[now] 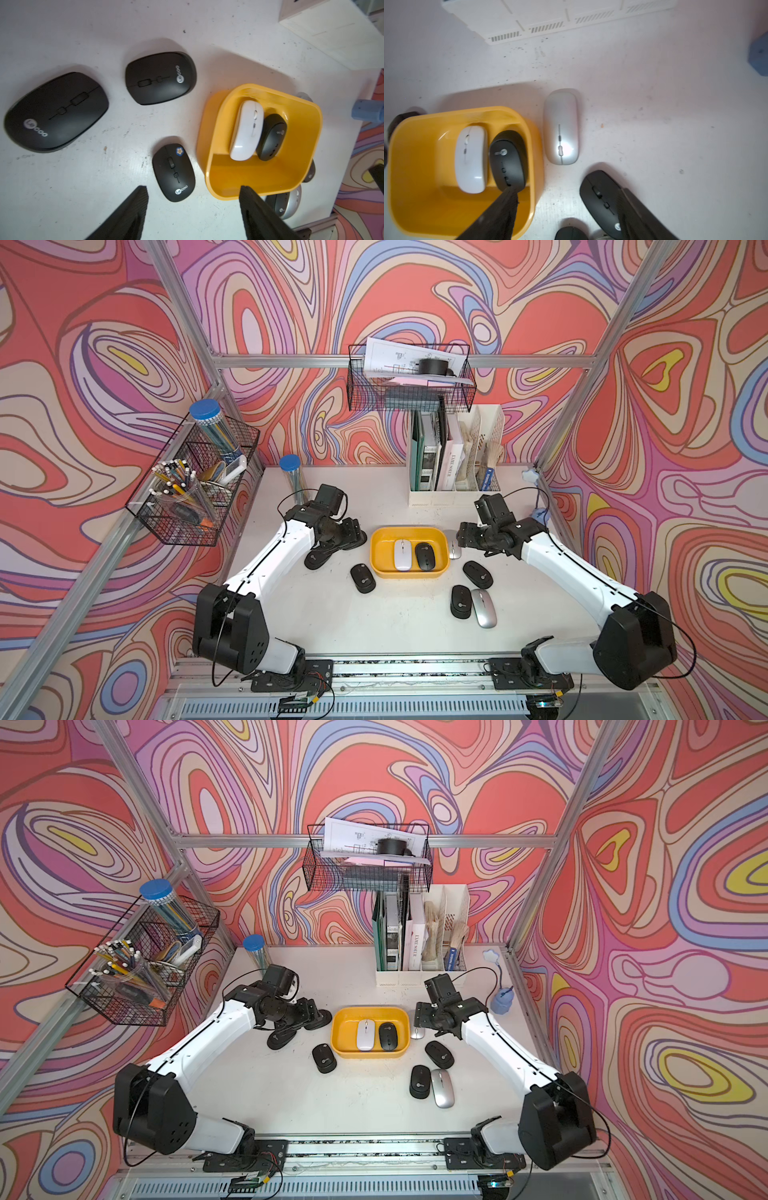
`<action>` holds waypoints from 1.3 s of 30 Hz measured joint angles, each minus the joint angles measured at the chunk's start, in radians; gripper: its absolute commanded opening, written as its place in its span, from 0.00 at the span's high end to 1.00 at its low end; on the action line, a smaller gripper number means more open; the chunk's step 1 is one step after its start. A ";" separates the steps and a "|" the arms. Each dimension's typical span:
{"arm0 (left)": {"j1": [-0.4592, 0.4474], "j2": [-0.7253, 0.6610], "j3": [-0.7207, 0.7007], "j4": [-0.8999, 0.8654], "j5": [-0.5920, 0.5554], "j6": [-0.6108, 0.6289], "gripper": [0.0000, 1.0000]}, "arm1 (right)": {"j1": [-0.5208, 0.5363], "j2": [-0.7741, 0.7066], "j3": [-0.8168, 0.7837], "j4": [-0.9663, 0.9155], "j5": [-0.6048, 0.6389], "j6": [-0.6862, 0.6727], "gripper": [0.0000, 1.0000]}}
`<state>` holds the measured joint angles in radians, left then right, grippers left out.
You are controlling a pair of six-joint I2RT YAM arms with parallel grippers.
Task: Put the mouse in the storage box
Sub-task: Place the mouse in the storage box, then pick up the mouse from the center of the board.
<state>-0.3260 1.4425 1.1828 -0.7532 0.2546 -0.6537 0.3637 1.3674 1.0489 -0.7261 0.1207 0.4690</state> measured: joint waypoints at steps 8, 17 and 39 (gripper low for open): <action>-0.096 -0.013 0.002 0.051 0.070 0.015 0.24 | -0.002 0.005 -0.111 -0.099 0.028 0.023 0.22; -0.201 0.019 0.019 0.126 0.167 0.029 0.24 | 0.018 0.022 -0.155 -0.123 0.009 0.027 0.22; -0.251 0.098 0.019 0.215 0.241 0.028 0.24 | 0.111 0.196 -0.092 -0.158 0.154 0.041 0.22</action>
<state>-0.5774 1.5410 1.2018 -0.5381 0.4961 -0.6258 0.4751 1.5635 0.9569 -0.8837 0.2752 0.5098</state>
